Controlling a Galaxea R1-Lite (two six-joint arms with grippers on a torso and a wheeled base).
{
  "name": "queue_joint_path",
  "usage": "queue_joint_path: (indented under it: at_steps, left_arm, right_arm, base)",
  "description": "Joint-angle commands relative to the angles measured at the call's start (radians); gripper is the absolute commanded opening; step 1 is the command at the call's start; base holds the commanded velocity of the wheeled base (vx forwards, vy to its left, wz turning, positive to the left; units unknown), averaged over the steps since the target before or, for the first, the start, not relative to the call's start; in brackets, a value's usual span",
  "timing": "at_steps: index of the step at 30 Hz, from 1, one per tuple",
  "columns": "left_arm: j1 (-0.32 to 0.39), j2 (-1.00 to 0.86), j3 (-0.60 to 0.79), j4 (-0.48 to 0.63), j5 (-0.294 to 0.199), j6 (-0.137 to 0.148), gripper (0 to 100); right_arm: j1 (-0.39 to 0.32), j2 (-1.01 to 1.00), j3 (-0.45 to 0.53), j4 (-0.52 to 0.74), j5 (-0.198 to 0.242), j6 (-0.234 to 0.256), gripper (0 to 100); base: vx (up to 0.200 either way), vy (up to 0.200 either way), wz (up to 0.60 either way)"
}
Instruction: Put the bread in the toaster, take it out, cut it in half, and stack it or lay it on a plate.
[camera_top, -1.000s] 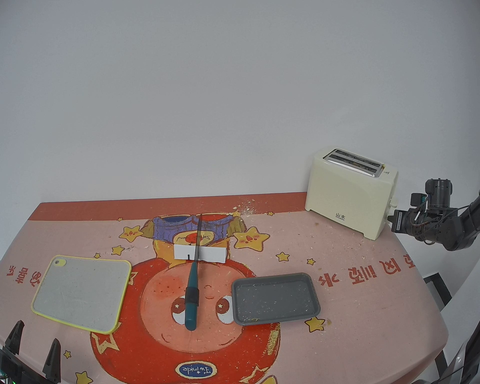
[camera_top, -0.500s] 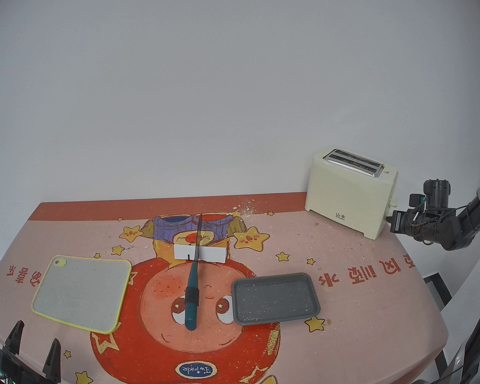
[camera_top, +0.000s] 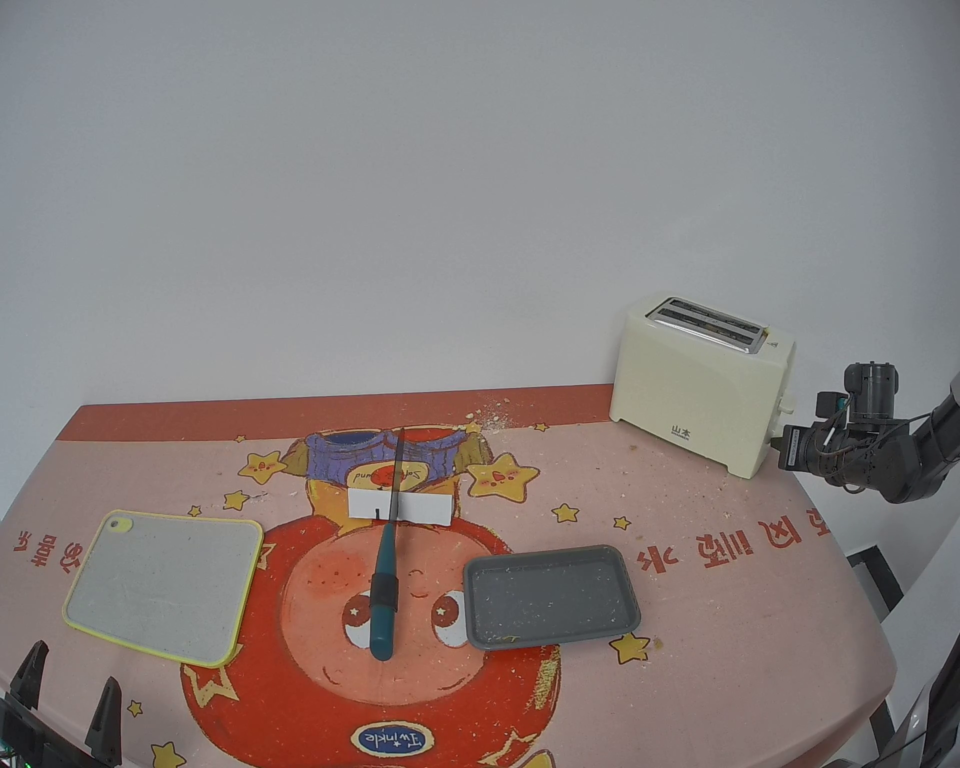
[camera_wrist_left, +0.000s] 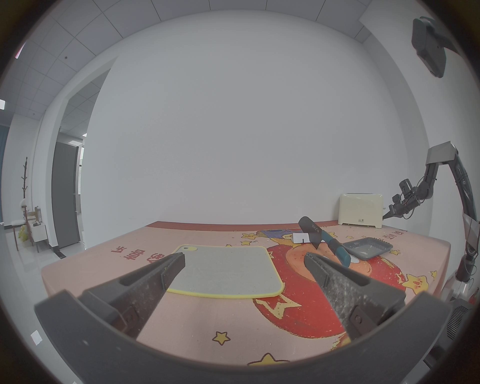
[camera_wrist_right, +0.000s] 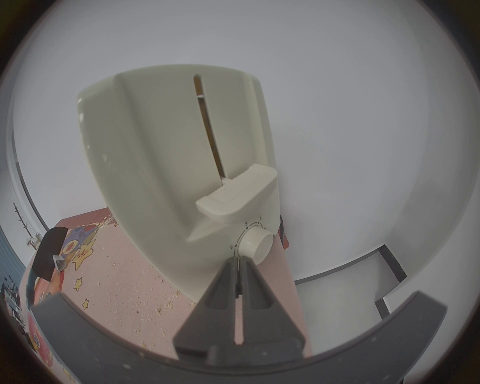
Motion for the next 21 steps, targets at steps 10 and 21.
queue_joint_path:
  at_steps: [10,21]
  left_arm:
    - [0.0,0.0,0.018,-0.001,0.001,-0.001,100]
    - [0.0,0.0,0.018,-0.001,0.001,-0.001,100]
  right_arm:
    - [-0.001,0.016,0.002,-0.002,0.0,0.002,0]
    - [0.008,-0.004,0.043,-0.002,0.0,0.0,0]
  base:
    - [0.0,0.0,0.0]
    - [0.0,0.0,0.0]
